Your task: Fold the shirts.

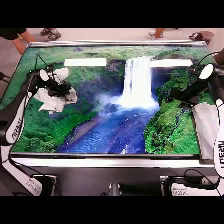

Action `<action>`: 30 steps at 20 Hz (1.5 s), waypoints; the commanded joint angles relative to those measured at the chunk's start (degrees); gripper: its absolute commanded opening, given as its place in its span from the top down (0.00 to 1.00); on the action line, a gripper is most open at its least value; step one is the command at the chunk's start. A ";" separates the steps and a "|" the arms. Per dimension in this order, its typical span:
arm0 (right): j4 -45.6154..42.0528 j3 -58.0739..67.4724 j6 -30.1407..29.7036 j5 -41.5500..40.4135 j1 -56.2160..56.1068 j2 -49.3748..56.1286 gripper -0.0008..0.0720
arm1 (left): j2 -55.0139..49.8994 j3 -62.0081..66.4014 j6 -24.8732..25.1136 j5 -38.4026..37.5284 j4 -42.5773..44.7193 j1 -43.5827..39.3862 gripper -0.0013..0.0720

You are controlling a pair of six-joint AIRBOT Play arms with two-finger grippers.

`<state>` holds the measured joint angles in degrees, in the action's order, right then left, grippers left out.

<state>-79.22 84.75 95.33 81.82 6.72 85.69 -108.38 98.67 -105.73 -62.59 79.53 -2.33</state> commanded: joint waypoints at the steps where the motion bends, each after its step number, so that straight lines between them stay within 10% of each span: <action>1: 0.20 0.07 -0.59 -1.03 -0.04 -0.17 0.06 | -1.73 3.58 4.59 0.55 -6.54 -0.42 0.95; 5: -0.09 0.07 -1.75 -1.25 -0.04 -4.17 0.06 | 12.44 4.76 20.00 -0.76 -6.62 -7.82 0.95; 13: -7.43 0.07 0.39 -1.51 -0.04 -23.30 0.06 | 9.66 -2.51 17.20 4.42 -11.61 -45.83 0.95; 14: -9.49 0.07 1.20 -1.46 -0.04 -25.33 0.06 | 6.56 -2.45 15.04 4.83 -11.65 -48.65 0.82; 15: -10.62 0.07 1.55 -1.36 -0.04 -26.56 0.06 | 4.52 -2.19 14.16 4.15 -11.63 -50.01 0.36; 16: -11.02 0.04 1.53 -0.68 -0.04 -27.15 0.06 | 3.37 -1.42 12.52 2.27 -11.56 -49.94 0.00; 24: 5.16 -12.72 -4.04 3.61 -0.04 -16.94 0.05 | 10.64 -1.70 12.70 -17.46 -2.99 -16.00 0.00; 30: 13.99 -22.67 -8.50 -0.61 -0.11 -9.42 0.05 | 13.66 -25.83 15.06 -9.94 -18.71 -5.53 0.00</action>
<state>-70.65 66.00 89.25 83.13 6.68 72.99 -95.94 82.11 -92.16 -75.94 68.14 -11.81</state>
